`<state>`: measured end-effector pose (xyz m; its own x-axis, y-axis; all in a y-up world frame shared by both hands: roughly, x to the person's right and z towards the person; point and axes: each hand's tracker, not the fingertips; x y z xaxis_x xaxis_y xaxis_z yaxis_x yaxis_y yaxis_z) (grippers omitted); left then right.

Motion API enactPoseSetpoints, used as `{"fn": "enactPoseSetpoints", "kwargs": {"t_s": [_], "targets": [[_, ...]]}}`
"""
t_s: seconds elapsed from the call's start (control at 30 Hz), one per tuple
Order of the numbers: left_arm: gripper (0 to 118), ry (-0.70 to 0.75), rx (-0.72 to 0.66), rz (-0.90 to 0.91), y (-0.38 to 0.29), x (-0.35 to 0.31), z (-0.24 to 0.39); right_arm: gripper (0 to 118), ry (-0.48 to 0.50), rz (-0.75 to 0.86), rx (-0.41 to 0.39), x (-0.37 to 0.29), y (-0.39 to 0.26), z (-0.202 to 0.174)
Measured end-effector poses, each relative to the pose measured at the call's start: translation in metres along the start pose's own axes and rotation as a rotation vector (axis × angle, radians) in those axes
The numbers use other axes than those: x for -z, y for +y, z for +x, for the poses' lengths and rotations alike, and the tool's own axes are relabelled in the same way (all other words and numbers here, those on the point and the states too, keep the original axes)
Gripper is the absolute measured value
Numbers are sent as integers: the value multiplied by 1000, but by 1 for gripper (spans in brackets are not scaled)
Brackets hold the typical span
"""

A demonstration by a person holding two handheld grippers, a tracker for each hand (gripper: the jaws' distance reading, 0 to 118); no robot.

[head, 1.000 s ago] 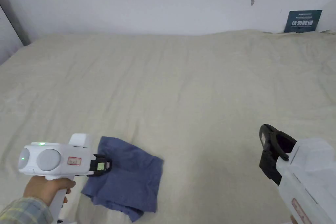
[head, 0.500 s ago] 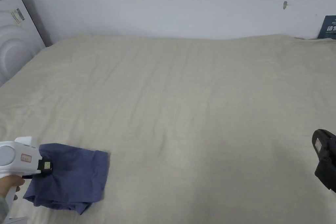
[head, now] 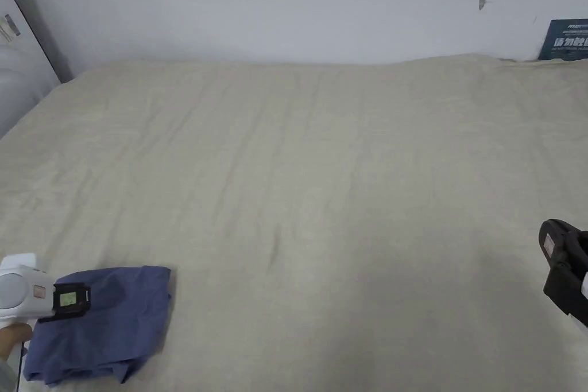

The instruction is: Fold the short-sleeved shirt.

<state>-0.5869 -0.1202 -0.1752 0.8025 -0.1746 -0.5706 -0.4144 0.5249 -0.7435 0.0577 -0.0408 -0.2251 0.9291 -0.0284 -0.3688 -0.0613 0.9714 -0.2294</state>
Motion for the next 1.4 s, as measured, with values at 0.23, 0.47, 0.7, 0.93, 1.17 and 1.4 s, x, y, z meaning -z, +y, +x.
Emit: {"fn": "enactPoseSetpoints", "kwargs": {"t_s": [0.23, 0.47, 0.7, 0.93, 1.17, 1.4], "targets": [[118, 65, -9, 370, -2, -99, 18, 0, -50, 0, -6, -13, 14, 7], [118, 25, -93, 700, -18, -211, 46, 0, -88, 44, -17, -33, 39, 11], [118, -84, -144, 939, -45, -292, 81, 0, -82, 103, -38, -54, 55, 25], [118, -163, -134, 1020, -78, -316, 137, 0, -88, 141, -56, -74, 59, 41], [115, -281, -53, 1049, -107, -304, 196, 0, -112, 159, -46, -88, 54, 54], [70, -386, 60, 1059, -136, -311, 243, 0, -136, 152, -33, -98, 43, 63]]}}
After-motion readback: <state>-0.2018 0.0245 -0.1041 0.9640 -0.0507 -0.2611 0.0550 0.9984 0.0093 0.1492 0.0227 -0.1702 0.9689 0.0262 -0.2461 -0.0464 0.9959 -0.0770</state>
